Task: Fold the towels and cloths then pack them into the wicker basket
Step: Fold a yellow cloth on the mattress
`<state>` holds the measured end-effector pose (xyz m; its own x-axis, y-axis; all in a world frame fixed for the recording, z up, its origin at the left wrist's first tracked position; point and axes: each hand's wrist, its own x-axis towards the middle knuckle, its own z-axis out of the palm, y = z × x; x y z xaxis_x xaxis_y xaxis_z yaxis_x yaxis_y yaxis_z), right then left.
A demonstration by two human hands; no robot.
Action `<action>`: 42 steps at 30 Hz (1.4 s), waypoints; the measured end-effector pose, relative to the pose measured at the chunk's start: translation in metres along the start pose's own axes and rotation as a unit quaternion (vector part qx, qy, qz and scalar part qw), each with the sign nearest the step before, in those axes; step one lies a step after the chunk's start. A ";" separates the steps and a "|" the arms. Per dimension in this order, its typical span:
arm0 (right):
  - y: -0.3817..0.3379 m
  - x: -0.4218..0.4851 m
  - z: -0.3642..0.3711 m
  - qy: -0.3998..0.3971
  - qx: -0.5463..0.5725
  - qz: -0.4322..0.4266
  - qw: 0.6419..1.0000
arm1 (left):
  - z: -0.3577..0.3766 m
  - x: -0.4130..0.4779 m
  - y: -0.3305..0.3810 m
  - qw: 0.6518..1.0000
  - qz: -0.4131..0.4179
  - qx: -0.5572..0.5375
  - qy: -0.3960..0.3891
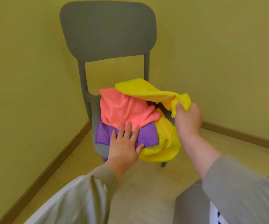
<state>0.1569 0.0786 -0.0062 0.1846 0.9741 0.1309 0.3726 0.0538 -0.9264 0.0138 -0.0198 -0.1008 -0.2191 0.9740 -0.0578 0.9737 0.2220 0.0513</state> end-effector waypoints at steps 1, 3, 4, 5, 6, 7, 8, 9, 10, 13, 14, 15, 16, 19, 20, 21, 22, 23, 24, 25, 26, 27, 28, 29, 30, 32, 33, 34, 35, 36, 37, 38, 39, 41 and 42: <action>-0.008 0.000 -0.005 -0.003 0.022 0.010 1.000 | -0.004 0.000 0.000 1.000 0.000 -0.002 -0.016; -0.024 -0.001 -0.017 -0.017 0.054 0.017 0.998 | -0.016 -0.002 0.002 0.999 -0.007 -0.023 -0.040; -0.032 -0.004 -0.025 -0.028 0.066 0.014 0.997 | -0.024 -0.004 0.004 0.998 -0.014 -0.049 -0.034; -0.040 -0.007 -0.033 -0.040 0.079 0.009 0.996 | -0.033 -0.006 0.007 0.997 -0.020 -0.080 -0.009; -0.047 -0.011 -0.041 -0.052 0.093 0.007 0.994 | -0.044 -0.008 0.011 0.992 -0.022 -0.116 0.034; -0.053 -0.016 -0.048 -0.063 0.111 0.009 0.992 | -0.054 -0.011 0.016 0.984 -0.017 -0.156 0.083; -0.061 -0.020 -0.055 -0.074 0.130 0.013 0.989 | -0.067 -0.014 0.023 0.972 -0.009 -0.200 0.126; -0.068 -0.026 -0.063 -0.084 0.146 0.017 0.986 | -0.082 -0.018 0.030 0.958 0.000 -0.240 0.155; -0.076 -0.031 -0.071 -0.092 0.159 0.024 0.983 | -0.097 -0.022 0.037 0.947 0.009 -0.271 0.172; -0.096 -0.044 -0.094 -0.107 0.177 0.033 0.978 | -0.141 -0.040 0.057 0.928 0.035 -0.311 0.201; -0.103 -0.048 -0.104 -0.109 0.183 0.034 0.976 | -0.156 -0.049 0.063 0.922 0.044 -0.319 0.215; -0.109 -0.053 -0.113 -0.113 0.189 0.035 0.975 | -0.170 -0.057 0.068 0.915 0.049 -0.328 0.230; -0.115 -0.057 -0.122 -0.115 0.195 0.037 0.973 | -0.183 -0.067 0.073 0.907 0.051 -0.340 0.241; -0.132 -0.071 -0.151 -0.129 0.204 0.039 0.970 | -0.222 -0.099 0.089 0.897 0.047 -0.374 0.233; -0.139 -0.077 -0.162 -0.137 0.207 0.039 0.968 | -0.234 -0.110 0.095 0.896 0.051 -0.381 0.223; -0.145 -0.082 -0.172 -0.146 0.208 0.036 0.966 | -0.247 -0.121 0.100 0.895 0.057 -0.386 0.216; -0.150 -0.088 -0.181 -0.155 0.208 0.032 0.965 | -0.258 -0.131 0.105 0.893 0.060 -0.394 0.211; -0.156 -0.094 -0.189 -0.162 0.202 0.024 0.966 | -0.270 -0.143 0.109 0.887 0.061 -0.407 0.208; -0.162 -0.100 -0.199 -0.167 0.195 0.018 0.966 | -0.282 -0.154 0.113 0.880 0.062 -0.425 0.203; -0.169 -0.106 -0.208 -0.171 0.185 0.010 0.968 | -0.294 -0.166 0.117 0.872 0.064 -0.445 0.195; -0.174 -0.111 -0.217 -0.174 0.177 0.006 0.969 | -0.306 -0.177 0.120 0.866 0.065 -0.460 0.184; -0.180 -0.116 -0.227 -0.181 0.168 0.002 0.969 | -0.317 -0.188 0.122 0.865 0.064 -0.468 0.171; -0.186 -0.122 -0.237 -0.191 0.162 -0.002 0.968 | -0.328 -0.198 0.125 0.864 0.063 -0.474 0.158; -0.192 -0.127 -0.247 -0.205 0.151 -0.004 0.967 | -0.338 -0.208 0.127 0.863 0.059 -0.481 0.145; -0.197 -0.131 -0.255 -0.220 0.141 -0.005 0.965 | -0.346 -0.217 0.128 0.859 0.053 -0.492 0.130; -0.212 -0.146 -0.276 -0.243 0.121 -0.018 0.962 | -0.366 -0.238 0.132 0.852 0.041 -0.509 0.113; -0.219 -0.152 -0.283 -0.250 0.115 -0.027 0.961 | -0.374 -0.246 0.133 0.853 0.036 -0.509 0.109; -0.228 -0.159 -0.294 -0.253 0.121 -0.038 0.959 | -0.384 -0.256 0.136 0.854 0.036 -0.507 0.111; -0.238 -0.167 -0.305 -0.257 0.131 -0.042 0.957 | -0.395 -0.266 0.138 0.854 0.037 -0.507 0.114; -0.247 -0.174 -0.315 -0.263 0.141 -0.047 0.953 | -0.405 -0.276 0.141 0.850 0.037 -0.511 0.118; -0.257 -0.181 -0.326 -0.265 0.146 -0.057 0.951 | -0.416 -0.286 0.143 0.846 0.038 -0.517 0.125; -0.265 -0.187 -0.337 -0.266 0.145 -0.070 0.951 | -0.427 -0.297 0.146 0.844 0.042 -0.519 0.129; -0.273 -0.192 -0.345 -0.261 0.139 -0.082 0.952 | -0.437 -0.306 0.148 0.844 0.051 -0.517 0.131; -0.287 -0.202 -0.361 -0.231 0.138 -0.097 0.958 | -0.452 -0.323 0.152 0.849 0.089 -0.504 0.131; -0.293 -0.206 -0.366 -0.211 0.147 -0.094 0.962 | -0.458 -0.332 0.154 0.850 0.109 -0.499 0.130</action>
<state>0.3429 -0.2189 0.3673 -0.2702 0.9401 0.2078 0.0777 0.2364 -0.9685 0.2076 -0.2882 0.3825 -0.1733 0.9451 0.2770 0.4823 -0.1638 0.8605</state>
